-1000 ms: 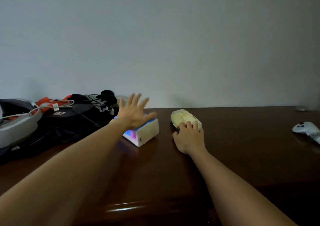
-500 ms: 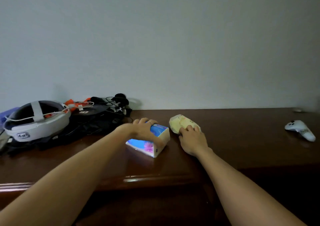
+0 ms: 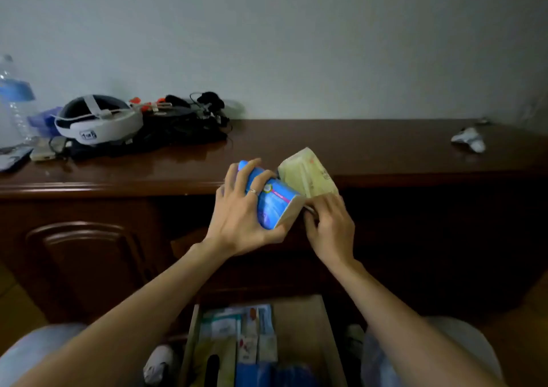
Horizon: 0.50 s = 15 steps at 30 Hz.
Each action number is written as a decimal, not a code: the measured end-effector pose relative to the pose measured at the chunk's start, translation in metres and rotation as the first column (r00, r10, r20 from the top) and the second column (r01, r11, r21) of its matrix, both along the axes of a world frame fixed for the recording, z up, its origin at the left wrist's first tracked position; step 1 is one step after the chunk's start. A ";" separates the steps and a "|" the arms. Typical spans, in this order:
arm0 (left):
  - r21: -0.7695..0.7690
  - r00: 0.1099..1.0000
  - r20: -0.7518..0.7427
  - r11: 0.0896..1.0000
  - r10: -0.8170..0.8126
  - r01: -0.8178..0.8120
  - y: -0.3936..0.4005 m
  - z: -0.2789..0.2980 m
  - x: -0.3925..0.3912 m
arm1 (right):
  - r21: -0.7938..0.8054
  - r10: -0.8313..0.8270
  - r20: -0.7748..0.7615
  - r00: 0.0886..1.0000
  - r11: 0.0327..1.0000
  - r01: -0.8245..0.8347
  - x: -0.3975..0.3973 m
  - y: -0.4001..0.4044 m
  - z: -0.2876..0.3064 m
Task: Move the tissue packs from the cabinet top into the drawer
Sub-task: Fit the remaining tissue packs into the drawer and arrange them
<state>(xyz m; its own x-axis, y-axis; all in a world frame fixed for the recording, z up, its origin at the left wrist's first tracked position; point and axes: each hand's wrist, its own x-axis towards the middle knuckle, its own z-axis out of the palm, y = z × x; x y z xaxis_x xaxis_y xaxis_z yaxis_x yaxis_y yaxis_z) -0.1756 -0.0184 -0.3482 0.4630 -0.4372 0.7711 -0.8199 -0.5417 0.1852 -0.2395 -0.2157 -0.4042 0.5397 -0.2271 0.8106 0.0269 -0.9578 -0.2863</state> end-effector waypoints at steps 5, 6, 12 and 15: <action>0.263 0.994 -0.111 0.964 -0.011 0.040 0.003 -0.107 -0.024 | -0.123 0.000 -0.214 0.977 0.992 -0.027 -0.036 -0.020 -0.078; 0.294 0.984 -0.176 0.955 0.028 0.025 0.004 -0.127 -0.024 | -0.130 0.010 -0.264 0.965 0.991 -0.046 -0.041 -0.023 -0.094; 0.453 0.851 -0.457 0.891 0.259 -0.028 0.034 -0.238 -0.016 | -0.078 0.073 -0.528 0.846 0.988 -0.133 -0.062 -0.017 -0.198; 0.452 0.759 -0.560 0.890 0.333 -0.058 0.055 -0.284 -0.020 | 0.009 0.090 -0.670 0.737 0.994 -0.113 -0.075 -0.004 -0.242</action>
